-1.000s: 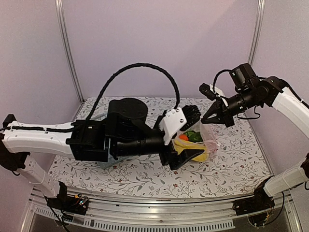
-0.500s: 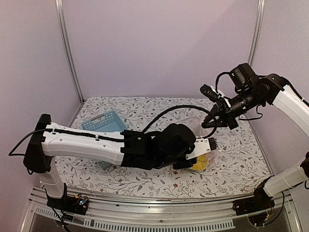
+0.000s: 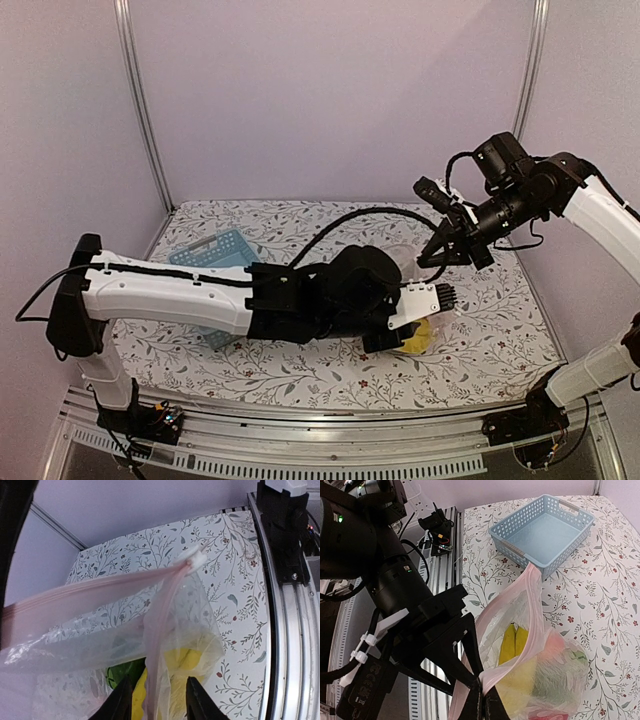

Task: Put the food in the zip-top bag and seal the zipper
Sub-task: Pass from the right arm to the left

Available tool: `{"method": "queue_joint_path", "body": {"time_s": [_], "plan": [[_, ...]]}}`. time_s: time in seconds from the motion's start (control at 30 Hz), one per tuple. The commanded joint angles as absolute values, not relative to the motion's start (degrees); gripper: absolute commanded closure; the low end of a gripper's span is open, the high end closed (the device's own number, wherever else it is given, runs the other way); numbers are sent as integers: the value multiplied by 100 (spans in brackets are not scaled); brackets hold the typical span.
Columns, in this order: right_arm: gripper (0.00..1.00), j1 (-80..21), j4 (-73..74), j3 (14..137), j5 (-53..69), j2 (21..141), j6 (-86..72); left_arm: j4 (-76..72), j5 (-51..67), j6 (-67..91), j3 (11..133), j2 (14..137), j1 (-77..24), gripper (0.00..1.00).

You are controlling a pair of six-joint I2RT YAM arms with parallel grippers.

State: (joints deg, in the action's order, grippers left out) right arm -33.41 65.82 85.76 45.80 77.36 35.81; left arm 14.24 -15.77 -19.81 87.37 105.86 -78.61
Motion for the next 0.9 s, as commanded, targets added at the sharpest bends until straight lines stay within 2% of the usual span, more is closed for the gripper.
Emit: {"method": "queue_joint_path", "body": {"time_s": [0.0, 0.1, 0.53, 0.63, 0.67, 0.77, 0.87], "plan": [[100, -3393, 6641, 8587, 4778, 7811, 3700, 1485, -912, -1693, 8889, 10308, -7773, 66], [100, -3401, 6649, 8604, 4781, 7822, 3692, 1583, -819, -1594, 8966, 10323, -7724, 69], [100, -3399, 6627, 8523, 4826, 7761, 3683, 1653, -1255, -1512, 9125, 10420, -7637, 100], [100, -3401, 6636, 8552, 4881, 7773, 3687, 1568, -1312, -1570, 9121, 10305, -7629, 100], [97, -3401, 6647, 8599, 4886, 7781, 3691, 1571, -1315, -1579, 9148, 10257, -7626, 100], [79, -3363, 6518, 8945, 4401, 7796, 3536, 1809, -1435, -1481, 9433, 10171, -7565, 100], [66, -2967, 6571, 9387, 4423, 7674, 3491, 2280, -1418, -1183, 9857, 10160, -7413, 100]]}}
